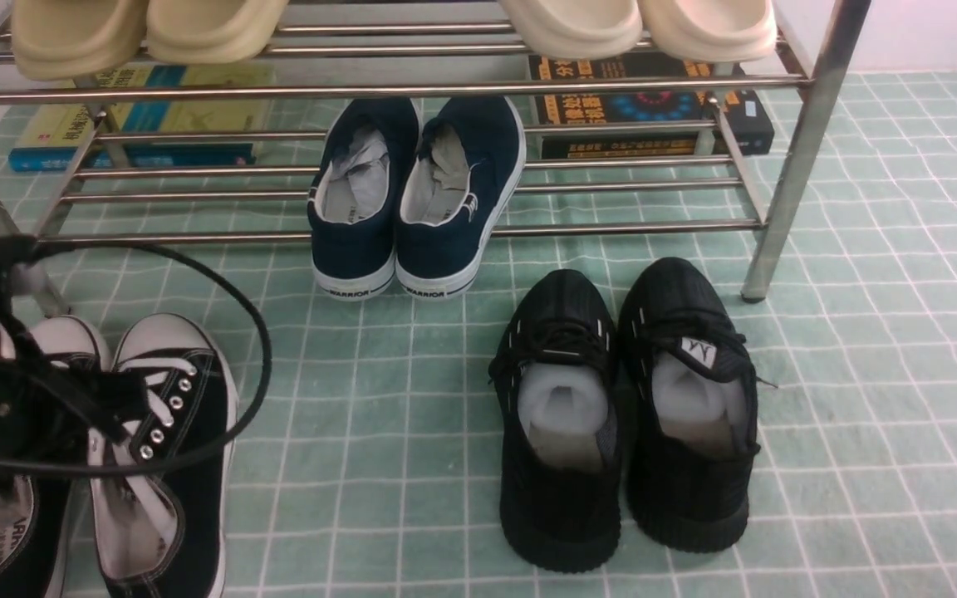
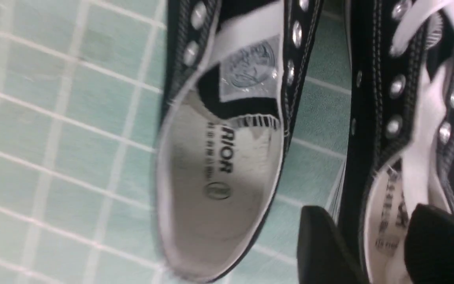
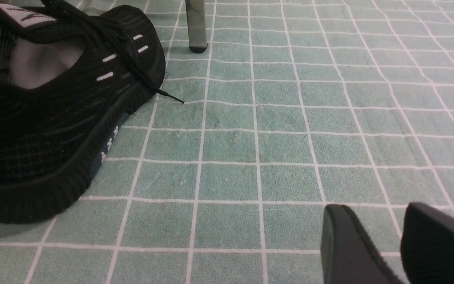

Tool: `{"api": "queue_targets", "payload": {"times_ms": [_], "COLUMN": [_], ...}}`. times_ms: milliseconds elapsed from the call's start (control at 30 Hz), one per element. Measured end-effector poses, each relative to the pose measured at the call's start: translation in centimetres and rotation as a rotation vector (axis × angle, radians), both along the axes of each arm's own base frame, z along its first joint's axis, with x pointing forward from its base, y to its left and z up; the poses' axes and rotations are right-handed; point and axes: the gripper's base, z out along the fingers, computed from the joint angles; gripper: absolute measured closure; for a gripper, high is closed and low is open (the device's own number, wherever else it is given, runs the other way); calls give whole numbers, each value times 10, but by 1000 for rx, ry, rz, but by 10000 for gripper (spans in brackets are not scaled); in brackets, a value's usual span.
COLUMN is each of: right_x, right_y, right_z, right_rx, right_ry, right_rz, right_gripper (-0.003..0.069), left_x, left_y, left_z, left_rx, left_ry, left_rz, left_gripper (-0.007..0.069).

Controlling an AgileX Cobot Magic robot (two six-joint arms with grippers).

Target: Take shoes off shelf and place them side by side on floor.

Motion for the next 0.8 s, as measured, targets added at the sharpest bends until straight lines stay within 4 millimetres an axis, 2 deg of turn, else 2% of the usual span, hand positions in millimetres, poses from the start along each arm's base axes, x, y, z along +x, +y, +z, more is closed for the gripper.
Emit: {"api": "queue_targets", "payload": {"times_ms": [100,200,300,400,533,700,800], "right_x": [0,0,0,0,0,0,0], "right_y": [0,0,0,0,0,0,0], "right_z": [0,0,0,0,0,0,0], "right_rx": [0,0,0,0,0,0,0], "right_ry": [0,0,0,0,0,0,0], "right_rz": [0,0,0,0,0,0,0], "right_gripper": [421,421,421,421,421,421,421], "left_x": [-14,-41,-72,-97,-130,-145,-148], "left_y": [4,9,10,8,4,3,4], "left_z": [33,56,67,65,46,21,13], "left_rx": [40,62,32,-28,-139,-200,-205], "left_ry": [-22,-48,-100,-168,-412,-724,-832], "left_rz": [-75,-169,-262,-329,-389,-395,-392], "left_gripper": [438,572,622,624,624,624,624]}}
